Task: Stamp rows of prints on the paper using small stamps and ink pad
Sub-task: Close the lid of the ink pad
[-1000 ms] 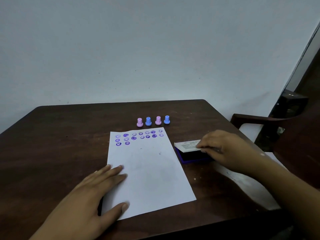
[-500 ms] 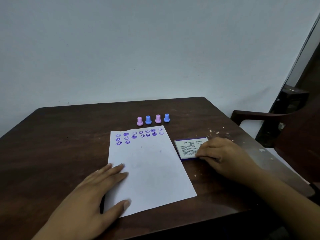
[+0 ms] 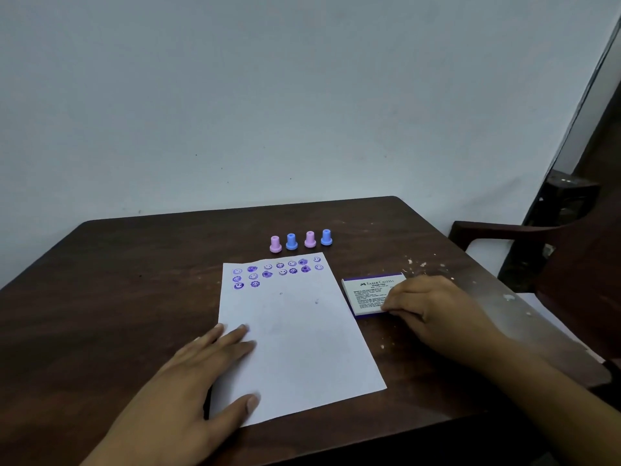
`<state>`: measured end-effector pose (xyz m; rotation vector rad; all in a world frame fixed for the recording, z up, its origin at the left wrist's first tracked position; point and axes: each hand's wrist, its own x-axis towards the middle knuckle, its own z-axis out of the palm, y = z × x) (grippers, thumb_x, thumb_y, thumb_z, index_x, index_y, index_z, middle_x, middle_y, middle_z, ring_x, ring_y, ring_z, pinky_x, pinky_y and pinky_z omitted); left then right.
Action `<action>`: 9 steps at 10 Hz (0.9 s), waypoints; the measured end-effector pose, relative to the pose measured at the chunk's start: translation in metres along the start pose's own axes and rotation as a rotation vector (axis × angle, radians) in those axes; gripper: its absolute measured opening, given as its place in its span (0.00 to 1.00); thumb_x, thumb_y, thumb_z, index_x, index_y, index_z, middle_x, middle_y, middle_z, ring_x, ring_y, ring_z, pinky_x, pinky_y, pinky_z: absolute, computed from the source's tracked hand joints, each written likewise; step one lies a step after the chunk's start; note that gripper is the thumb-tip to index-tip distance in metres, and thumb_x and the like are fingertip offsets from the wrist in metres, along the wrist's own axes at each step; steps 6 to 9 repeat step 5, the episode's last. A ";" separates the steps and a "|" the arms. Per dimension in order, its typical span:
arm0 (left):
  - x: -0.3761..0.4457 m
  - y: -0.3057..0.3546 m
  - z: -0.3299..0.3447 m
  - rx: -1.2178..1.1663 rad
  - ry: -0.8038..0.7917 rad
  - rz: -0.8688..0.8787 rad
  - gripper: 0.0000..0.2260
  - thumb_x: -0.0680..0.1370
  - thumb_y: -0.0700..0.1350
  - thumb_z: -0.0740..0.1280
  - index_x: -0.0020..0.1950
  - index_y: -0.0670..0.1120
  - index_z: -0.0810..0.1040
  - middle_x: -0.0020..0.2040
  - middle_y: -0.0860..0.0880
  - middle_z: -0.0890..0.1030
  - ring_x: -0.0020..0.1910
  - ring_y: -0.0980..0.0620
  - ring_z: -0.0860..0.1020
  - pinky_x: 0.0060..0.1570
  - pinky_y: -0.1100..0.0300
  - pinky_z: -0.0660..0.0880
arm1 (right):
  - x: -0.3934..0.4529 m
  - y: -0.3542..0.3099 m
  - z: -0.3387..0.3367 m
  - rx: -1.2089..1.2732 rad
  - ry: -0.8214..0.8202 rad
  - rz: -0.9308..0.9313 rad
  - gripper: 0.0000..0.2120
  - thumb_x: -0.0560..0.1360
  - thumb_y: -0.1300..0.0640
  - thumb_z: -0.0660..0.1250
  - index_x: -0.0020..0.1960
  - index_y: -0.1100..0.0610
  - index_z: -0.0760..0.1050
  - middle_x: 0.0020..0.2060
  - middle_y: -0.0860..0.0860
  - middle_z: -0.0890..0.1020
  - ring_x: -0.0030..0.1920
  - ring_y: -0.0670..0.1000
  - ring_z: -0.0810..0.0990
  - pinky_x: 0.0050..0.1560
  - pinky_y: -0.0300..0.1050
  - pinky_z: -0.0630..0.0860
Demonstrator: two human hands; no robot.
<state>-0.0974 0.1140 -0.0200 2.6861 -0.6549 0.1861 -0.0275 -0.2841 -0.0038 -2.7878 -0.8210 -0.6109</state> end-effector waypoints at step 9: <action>0.010 0.004 -0.015 -0.052 0.031 -0.027 0.26 0.73 0.76 0.56 0.69 0.73 0.67 0.74 0.78 0.54 0.74 0.77 0.51 0.72 0.75 0.49 | 0.027 -0.038 -0.004 0.033 0.117 0.224 0.14 0.77 0.44 0.65 0.61 0.42 0.81 0.57 0.39 0.83 0.57 0.42 0.79 0.59 0.41 0.74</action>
